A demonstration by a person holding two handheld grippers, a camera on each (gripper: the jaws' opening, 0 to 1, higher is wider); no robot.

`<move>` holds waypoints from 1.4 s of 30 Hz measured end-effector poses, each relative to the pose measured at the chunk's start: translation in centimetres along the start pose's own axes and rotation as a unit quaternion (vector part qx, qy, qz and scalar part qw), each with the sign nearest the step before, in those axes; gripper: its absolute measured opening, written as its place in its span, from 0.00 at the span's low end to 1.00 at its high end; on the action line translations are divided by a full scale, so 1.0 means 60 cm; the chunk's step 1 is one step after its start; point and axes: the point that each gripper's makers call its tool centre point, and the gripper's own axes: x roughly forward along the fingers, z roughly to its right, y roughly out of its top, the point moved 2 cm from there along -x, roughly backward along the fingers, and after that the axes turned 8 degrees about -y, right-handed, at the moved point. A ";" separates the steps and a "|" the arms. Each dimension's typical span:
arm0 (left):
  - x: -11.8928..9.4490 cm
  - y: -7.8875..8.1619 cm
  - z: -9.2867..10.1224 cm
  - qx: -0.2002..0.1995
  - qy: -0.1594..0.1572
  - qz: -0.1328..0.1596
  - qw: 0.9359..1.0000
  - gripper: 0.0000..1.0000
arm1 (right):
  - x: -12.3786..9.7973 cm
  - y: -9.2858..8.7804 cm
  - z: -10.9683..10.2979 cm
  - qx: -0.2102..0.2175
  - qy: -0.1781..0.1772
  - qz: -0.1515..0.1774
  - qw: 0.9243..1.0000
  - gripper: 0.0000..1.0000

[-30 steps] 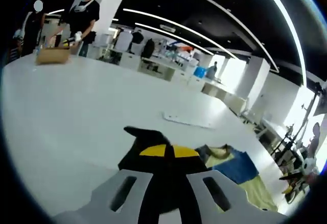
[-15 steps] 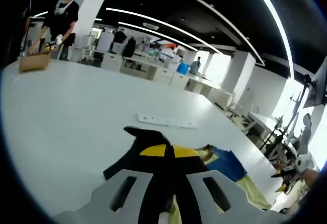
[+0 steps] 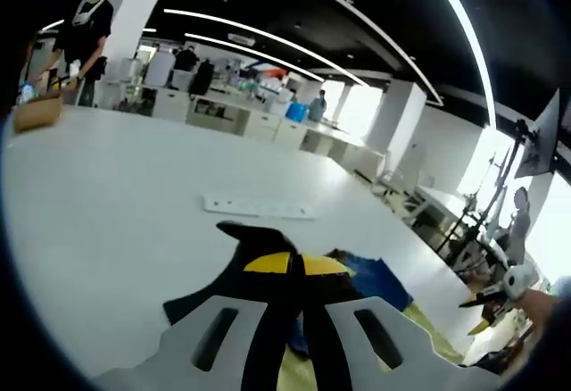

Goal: Fold the garment on the visible template until the final outline fits inside the template.

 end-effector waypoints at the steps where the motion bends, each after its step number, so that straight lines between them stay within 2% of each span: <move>1: 0.003 -0.001 0.001 0.000 -0.002 -0.001 1.000 0.00 | 0.000 -0.001 -0.001 0.003 0.001 0.001 1.000 0.53; 6: 0.016 -0.011 0.017 0.012 -0.012 -0.016 1.000 0.00 | -0.001 -0.004 -0.002 0.004 0.000 0.000 1.000 0.53; 10: 0.026 -0.013 0.027 0.011 -0.019 -0.017 1.000 0.00 | -0.004 -0.005 -0.002 0.006 -0.002 0.001 1.000 0.53; 28: 0.097 -0.032 0.116 0.020 -0.069 -0.033 0.997 0.00 | -0.007 -0.012 -0.008 0.012 -0.006 0.002 1.000 0.53; 42: 0.145 -0.043 0.162 0.022 -0.093 -0.044 0.994 0.00 | -0.012 -0.021 -0.005 0.017 -0.010 0.002 1.000 0.53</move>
